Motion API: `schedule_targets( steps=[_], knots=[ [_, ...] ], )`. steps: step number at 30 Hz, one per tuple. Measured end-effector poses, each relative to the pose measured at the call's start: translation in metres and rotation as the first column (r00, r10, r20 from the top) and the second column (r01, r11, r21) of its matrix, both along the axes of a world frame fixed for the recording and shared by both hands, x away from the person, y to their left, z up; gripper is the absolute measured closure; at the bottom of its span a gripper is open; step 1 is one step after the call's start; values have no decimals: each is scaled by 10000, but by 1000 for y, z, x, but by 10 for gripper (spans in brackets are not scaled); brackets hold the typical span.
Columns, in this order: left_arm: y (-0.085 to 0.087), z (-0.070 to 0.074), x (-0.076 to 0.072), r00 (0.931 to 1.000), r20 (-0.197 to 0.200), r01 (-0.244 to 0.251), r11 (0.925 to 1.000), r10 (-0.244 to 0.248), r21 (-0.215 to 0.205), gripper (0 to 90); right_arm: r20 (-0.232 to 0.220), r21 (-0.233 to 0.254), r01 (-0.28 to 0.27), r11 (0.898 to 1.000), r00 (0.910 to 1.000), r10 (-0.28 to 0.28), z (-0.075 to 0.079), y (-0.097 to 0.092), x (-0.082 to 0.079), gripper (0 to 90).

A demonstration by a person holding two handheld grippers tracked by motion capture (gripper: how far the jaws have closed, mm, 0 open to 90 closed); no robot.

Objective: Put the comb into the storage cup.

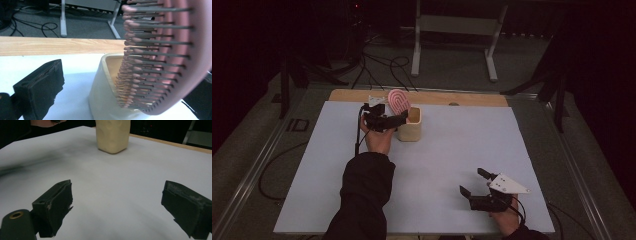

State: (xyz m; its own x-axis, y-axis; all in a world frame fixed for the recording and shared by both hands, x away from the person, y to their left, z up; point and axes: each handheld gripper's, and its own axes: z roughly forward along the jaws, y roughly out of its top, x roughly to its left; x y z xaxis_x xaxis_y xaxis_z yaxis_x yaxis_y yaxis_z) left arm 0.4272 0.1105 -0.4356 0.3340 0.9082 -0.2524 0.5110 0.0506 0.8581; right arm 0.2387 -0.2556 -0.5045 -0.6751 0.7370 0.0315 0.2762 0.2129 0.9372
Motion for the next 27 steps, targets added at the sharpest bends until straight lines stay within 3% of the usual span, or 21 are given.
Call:
schedule_targets(
  steps=[18, 27],
  knots=[
    [18, 11, -25, 9968, 619, 491, 9981, -513, 364, 0, -4, 6, -14, 10000, 10000, 14, 0, 0, 0, 97],
    [21, 11, -41, 9910, 767, 993, 9863, -1100, 1314, 0, -33, -28, -18, 10000, 10000, 18, 0, 1, -1, 97]
  ],
)
